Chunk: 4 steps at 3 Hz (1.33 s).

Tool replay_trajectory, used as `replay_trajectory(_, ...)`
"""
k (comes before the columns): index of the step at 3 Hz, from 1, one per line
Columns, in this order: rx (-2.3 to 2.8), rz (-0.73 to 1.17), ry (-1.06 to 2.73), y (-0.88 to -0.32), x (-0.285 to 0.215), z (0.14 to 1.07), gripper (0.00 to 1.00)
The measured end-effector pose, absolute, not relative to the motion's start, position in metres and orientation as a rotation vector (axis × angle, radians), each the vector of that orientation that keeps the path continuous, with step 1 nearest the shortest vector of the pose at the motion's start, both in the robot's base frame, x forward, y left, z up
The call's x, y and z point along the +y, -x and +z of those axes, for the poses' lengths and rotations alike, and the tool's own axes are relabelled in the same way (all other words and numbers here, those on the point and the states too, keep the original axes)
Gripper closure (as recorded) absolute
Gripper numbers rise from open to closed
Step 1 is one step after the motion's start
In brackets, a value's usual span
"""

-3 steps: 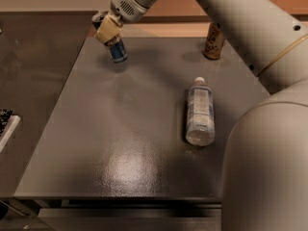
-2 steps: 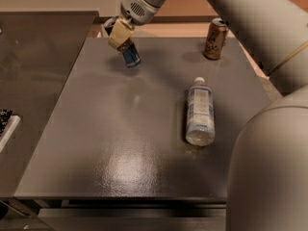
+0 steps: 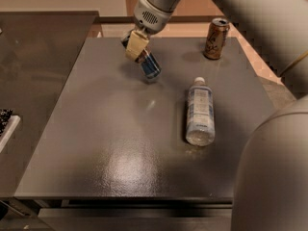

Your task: Knock redbull can over

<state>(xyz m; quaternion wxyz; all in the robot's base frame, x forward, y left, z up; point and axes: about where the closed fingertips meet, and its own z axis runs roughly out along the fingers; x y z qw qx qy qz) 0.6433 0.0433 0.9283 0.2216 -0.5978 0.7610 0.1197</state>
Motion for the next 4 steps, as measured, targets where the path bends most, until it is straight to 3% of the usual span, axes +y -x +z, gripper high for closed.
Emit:
replay_trajectory(3, 2.209, 0.174, 1.846, -0.627, 0.031, 0.894, 0.12)
replay_trajectory(4, 2.203, 0.147, 1.942, -0.618, 0.035, 0.865, 0.0)
